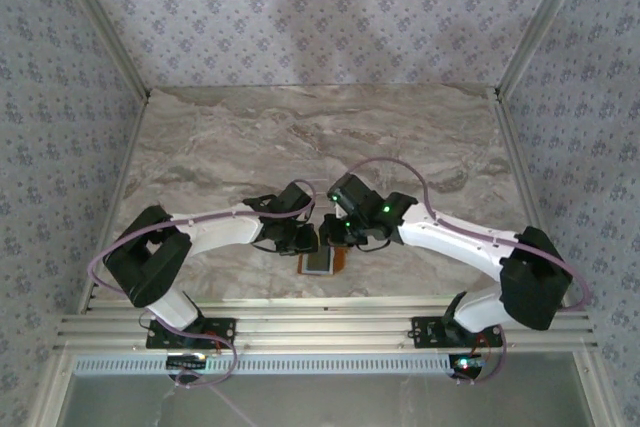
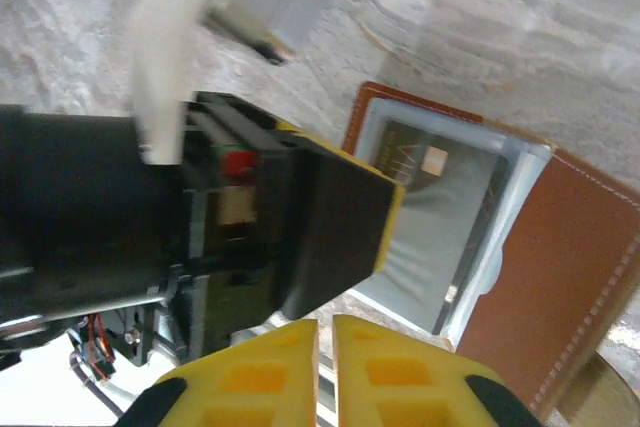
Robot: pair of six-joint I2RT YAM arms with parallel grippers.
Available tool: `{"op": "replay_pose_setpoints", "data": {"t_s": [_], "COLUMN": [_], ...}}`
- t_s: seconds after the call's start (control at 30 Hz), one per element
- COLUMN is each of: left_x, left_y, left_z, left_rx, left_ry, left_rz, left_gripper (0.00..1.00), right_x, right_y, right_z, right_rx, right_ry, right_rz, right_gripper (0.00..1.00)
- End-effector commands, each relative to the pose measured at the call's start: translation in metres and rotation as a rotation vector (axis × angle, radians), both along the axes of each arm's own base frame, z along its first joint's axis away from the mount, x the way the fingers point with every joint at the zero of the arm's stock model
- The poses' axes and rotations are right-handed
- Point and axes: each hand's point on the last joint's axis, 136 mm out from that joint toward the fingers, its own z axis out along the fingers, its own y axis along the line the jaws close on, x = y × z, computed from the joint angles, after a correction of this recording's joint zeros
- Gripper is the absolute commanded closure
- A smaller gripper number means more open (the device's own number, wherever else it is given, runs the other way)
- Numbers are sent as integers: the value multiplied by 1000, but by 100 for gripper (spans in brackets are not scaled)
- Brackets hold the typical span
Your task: Take the credit cards out of the card holder
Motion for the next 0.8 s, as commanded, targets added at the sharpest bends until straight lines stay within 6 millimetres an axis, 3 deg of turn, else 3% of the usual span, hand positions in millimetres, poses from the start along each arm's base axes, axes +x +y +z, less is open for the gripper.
{"op": "replay_pose_setpoints", "data": {"t_s": [0.0, 0.27, 0.53, 0.63, 0.77], "left_x": [-8, -10, -11, -12, -10], "left_y": [6, 9, 12, 13, 11], "left_z": [-8, -10, -12, -12, -4], "left_rx": [21, 30, 35, 31, 11], "left_ry": [25, 31, 33, 32, 14], "left_rz": [3, 10, 21, 29, 33], "left_gripper": [81, 81, 81, 81, 80], "right_x": [0, 2, 10, 18, 20], "right_y": [-17, -49, -65, -72, -63], "right_z": [-25, -74, -111, -112, -93], "right_rx": [-38, -132, -219, -269, -238], "right_ry": [61, 125, 157, 125, 102], "right_rz": [-69, -101, -85, -86, -56], "right_gripper": [89, 87, 85, 85, 77]}}
